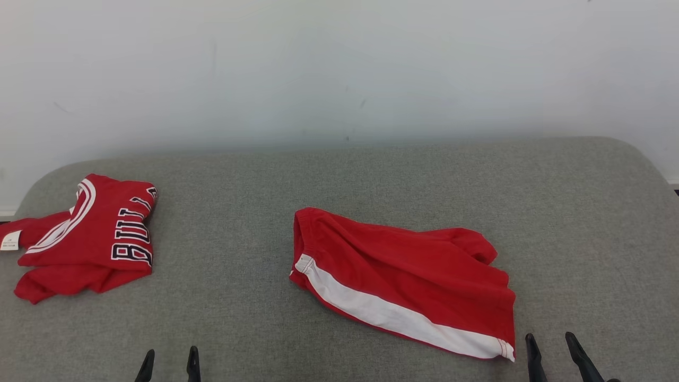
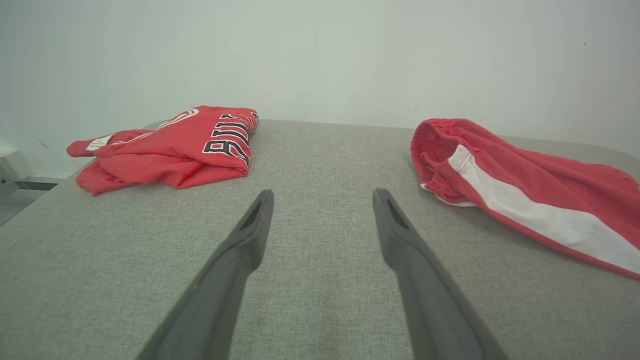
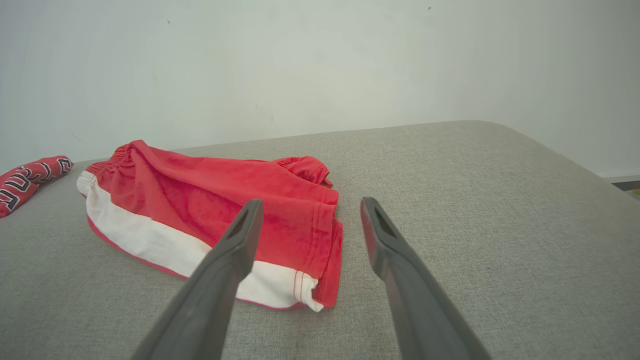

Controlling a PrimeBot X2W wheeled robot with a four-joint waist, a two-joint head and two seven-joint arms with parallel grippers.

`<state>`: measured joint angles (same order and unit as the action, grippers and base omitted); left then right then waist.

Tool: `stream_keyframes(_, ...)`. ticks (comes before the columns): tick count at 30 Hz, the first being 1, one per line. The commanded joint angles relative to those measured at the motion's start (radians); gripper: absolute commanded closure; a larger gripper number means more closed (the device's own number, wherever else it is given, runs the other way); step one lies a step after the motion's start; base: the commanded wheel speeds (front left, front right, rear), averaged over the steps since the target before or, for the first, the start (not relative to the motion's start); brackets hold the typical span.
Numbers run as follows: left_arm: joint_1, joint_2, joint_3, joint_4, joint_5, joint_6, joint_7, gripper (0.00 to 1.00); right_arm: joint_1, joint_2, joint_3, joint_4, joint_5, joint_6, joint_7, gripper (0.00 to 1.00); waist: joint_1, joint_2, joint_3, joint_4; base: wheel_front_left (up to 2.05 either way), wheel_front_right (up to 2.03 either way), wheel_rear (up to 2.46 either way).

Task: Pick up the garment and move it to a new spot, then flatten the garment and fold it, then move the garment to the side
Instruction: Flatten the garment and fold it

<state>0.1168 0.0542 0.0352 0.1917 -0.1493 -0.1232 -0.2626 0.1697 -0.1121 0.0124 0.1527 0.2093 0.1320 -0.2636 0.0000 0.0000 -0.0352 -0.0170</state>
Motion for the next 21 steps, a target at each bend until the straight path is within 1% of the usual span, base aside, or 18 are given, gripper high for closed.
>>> stream_keyframes(1,-0.008,-0.003,0.004,0.003,0.011,0.000,-0.003,0.00,-0.007,0.001,-0.001,0.003,0.000,-0.002,-0.001,0.00,0.0000,0.0000,0.002,-0.002,0.00,0.00,0.00)
stream_keyframes(5,-0.011,-0.004,0.004,0.007,0.014,-0.002,-0.003,0.00,-0.010,0.002,0.004,0.006,0.005,-0.002,-0.001,0.00,0.0000,0.0000,0.006,-0.009,0.00,0.00,0.00)
stream_keyframes(7,-0.025,-0.004,-0.004,0.016,0.009,-0.004,-0.003,0.00,-0.011,-0.002,0.008,0.028,0.015,-0.002,-0.001,0.00,0.0000,0.0000,0.011,-0.012,0.00,0.00,0.00)
stream_keyframes(10,-0.058,-0.001,-0.036,0.062,0.002,-0.007,-0.003,0.00,-0.025,-0.006,0.018,0.059,0.034,-0.002,0.032,0.00,0.0000,0.0000,0.021,-0.017,0.00,0.00,0.00)
stream_keyframes(13,-0.132,0.031,-0.092,0.152,-0.007,-0.006,0.012,0.00,-0.046,-0.007,0.036,0.086,0.054,-0.002,0.110,0.00,0.0000,0.0000,0.036,-0.028,0.00,0.00,0.00)
stream_keyframes(17,-0.269,0.075,-0.194,0.247,-0.049,-0.007,0.064,0.00,-0.092,-0.013,0.058,0.112,0.053,-0.002,0.207,0.00,0.0000,0.0000,0.074,-0.041,0.00,0.00,0.00)
stream_keyframes(21,-0.386,0.103,-0.276,0.326,-0.092,-0.007,0.113,0.00,-0.139,-0.005,0.091,0.132,0.044,-0.002,0.268,0.00,0.0000,0.0000,0.111,-0.063,0.00,0.00,0.00)
